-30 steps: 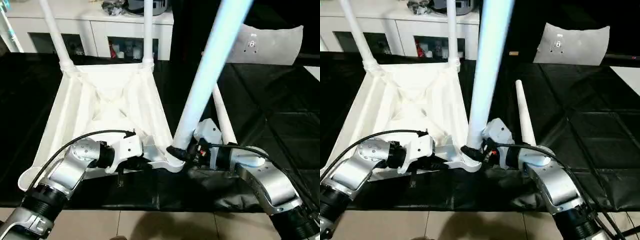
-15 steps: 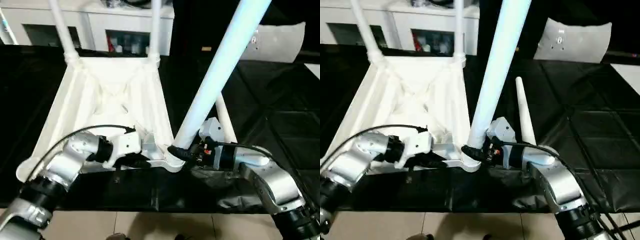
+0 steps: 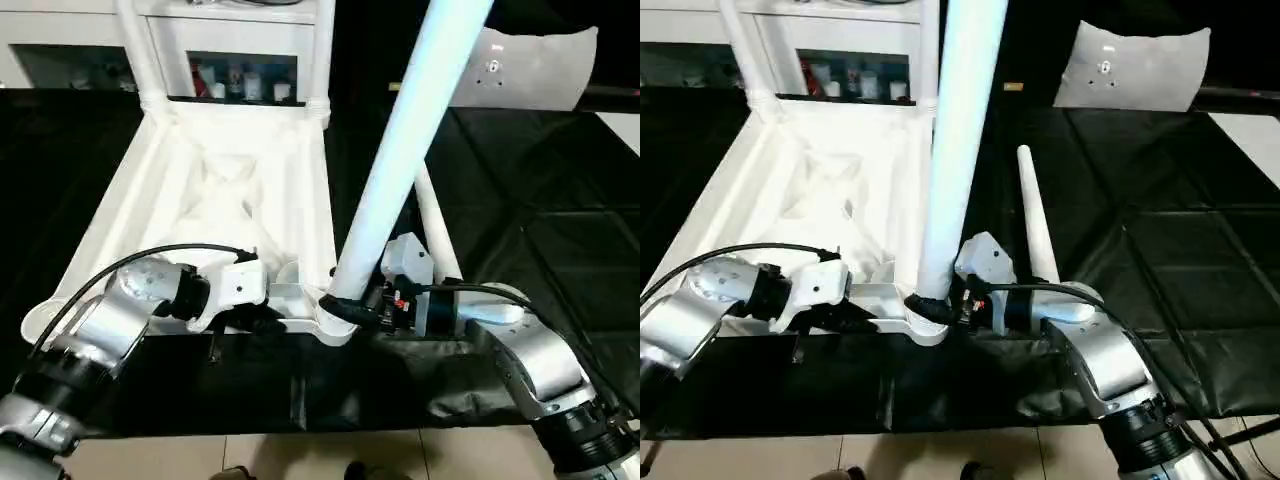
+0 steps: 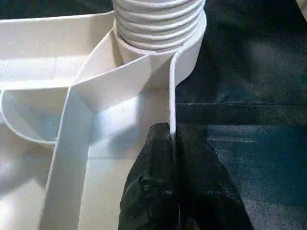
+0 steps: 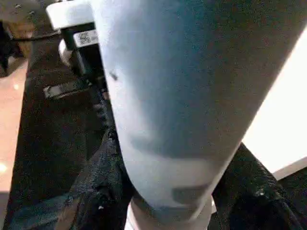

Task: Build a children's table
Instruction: Insert table leg to table base

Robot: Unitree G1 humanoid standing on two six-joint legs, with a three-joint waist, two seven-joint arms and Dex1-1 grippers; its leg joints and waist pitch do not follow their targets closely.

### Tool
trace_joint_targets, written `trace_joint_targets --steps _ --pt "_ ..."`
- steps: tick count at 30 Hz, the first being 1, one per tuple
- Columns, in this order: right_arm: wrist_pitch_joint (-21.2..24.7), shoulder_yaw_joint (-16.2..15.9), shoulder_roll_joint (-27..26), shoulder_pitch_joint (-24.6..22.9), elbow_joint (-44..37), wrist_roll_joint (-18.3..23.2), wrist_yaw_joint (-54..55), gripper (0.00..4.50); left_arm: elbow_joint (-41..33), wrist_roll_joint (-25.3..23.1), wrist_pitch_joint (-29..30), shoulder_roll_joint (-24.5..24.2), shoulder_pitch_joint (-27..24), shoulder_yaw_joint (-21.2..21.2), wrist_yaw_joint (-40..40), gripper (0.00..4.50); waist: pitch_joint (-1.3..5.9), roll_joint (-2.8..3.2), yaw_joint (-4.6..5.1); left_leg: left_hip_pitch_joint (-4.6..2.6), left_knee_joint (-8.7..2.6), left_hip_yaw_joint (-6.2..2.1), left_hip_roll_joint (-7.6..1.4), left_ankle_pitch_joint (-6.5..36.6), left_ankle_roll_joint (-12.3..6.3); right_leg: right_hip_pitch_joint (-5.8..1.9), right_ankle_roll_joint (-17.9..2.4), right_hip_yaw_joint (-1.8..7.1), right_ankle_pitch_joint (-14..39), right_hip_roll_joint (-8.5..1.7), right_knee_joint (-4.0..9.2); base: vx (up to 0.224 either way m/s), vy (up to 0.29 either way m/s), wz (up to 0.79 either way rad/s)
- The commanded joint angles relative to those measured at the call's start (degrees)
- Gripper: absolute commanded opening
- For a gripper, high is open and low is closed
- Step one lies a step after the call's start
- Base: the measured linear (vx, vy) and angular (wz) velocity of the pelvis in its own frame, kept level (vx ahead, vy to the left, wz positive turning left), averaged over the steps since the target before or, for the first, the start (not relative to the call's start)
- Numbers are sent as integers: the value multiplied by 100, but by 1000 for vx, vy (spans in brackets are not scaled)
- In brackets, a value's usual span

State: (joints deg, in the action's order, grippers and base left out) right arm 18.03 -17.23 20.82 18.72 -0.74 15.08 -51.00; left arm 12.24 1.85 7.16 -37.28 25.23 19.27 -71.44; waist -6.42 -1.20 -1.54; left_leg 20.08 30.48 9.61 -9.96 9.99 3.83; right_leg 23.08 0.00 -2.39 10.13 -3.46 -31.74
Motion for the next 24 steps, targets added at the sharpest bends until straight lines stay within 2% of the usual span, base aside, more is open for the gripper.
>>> trace_joint_targets --steps 1,3,4,6,7,8,9,10,11,12,13,14,15,16,17,18,21,23,24 --pt "573 -297 96 -450 1024 -475 374 188 -441 68 549 -133 -306 -337 413 0 26 99 18 -7 -499 -226 -325 2975 135 -13 -493 273 3758 -471 502 0 0 0" --pt "545 -200 33 -468 1031 -501 534 188 -748 132 833 -134 -517 -470 619 0 38 112 30 -42 -488 -216 -331 3045 164 7 -560 290 3625 -468 497 0 0 0" --pt "526 -149 -1 -475 1040 -515 624 188 -938 185 1005 -117 -638 -552 725 0 36 138 47 -24 -496 -220 -329 3052 174 -7 -603 294 3541 -463 481 0 0 0" --pt "467 -17 -111 -461 1103 -553 877 188 -1464 267 1502 -45 -930 -754 1001 0 21 128 97 -9 -502 -226 -320 3106 178 -8 -608 287 3560 -454 486 0 0 0" --pt "464 -5 -122 -456 1112 -558 905 188 -1510 272 1546 -37 -954 -769 1023 0 15 121 129 -13 -498 -229 -312 3141 168 -1 -588 285 3645 -450 494 0 0 0" --pt "446 107 -228 -401 1202 -594 1160 188 -1953 298 1982 39 -1177 -901 1251 0 20 125 149 -13 -493 -235 -299 3153 148 -3 -529 282 3760 -453 505 0 0 0" --pt "446 107 -228 -401 1202 -594 1160 188 -1953 298 1982 39 -1177 -901 1251 0 31 118 176 8 -493 -239 -313 3106 174 -18 -571 294 3675 -470 480 0 0 0" --pt "404 211 -322 -351 1266 -593 1349 188 -2225 268 2243 104 -1312 -961 1415 0 16 57 202 34 -495 -239 -297 3068 119 -19 -507 275 3831 -453 512 0 0 0" --pt "388 329 -431 -295 1319 -565 1543 188 -2541 256 2592 201 -1460 -1030 1627 0 11 90 227 20 -484 -249 -301 3071 139 -3 -517 280 3952 -476 505 0 0 0" --pt "322 466 -563 -216 1384 -557 1788 188 -2946 152 3050 330 -1615 -1063 1918 0 4 93 247 40 -475 -255 -289 3034 119 -9 -505 275 4007 -481 519 0 0 0" --pt "303 483 -580 -201 1396 -562 1824 188 -3005 119 3120 350 -1630 -1056 1965 0 5 82 254 65 -477 -269 -289 2972 103 -21 -469 261 4095 -480 520 0 0 0" --pt "270 540 -639 -146 1437 -568 1940 188 -3199 15 3388 473 -1649 -1037 2154 0 24 72 253 63 -463 -249 -281 2857 70 -17 -431 268 4017 -466 534 0 0 0" --pt "269 543 -643 -143 1440 -567 1946 188 -3208 12 3407 488 -1646 -1037 2171 0 20 72 251 64 -466 -243 -290 2805 66 -15 -453 274 3926 -463 531 0 0 0" --pt "272 606 -721 -76 1510 -542 2078 188 -3374 -18 3807 832 -1528 -1034 2512 0 26 46 244 16 -437 -202 -280 2804 48 29 -472 278 3851 -430 543 0 0 0" --pt "293 637 -770 -41 1556 -523 2147 188 -3443 -18 4003 1048 -1426 -1009 2673 0 11 65 222 -30 -425 -184 -288 2784 46 53 -545 288 3685 -418 548 0 0 0" --pt "284 651 -814 -4 1618 -524 2217 188 -3507 3 4172 1279 -1302 -955 2854 0 7 59 224 -34 -426 -170 -283 2773 41 54 -559 287 3612 -402 556 0 0 0" --pt "250 626 -898 69 1758 -560 2331 188 -3576 92 4499 1817 -1020 -776 3189 0 48 27 198 -11 -412 -167 -273 2689 54 4 -605 264 3386 -402 527 0 0 0" --pt "197 591 -938 88 1790 -582 2373 188 -3503 62 4589 2041 -908 -692 3360 0 79 10 169 49 -406 -139 -275 2295 -11 -63 -705 275 2851 -401 480 0 0 0" --pt "193 591 -971 89 1789 -577 2399 188 -3442 -11 4582 2053 -872 -620 3431 0 105 3 166 50 -393 -128 -271 2198 -39 -78 -736 279 2706 -396 467 0 0 0"
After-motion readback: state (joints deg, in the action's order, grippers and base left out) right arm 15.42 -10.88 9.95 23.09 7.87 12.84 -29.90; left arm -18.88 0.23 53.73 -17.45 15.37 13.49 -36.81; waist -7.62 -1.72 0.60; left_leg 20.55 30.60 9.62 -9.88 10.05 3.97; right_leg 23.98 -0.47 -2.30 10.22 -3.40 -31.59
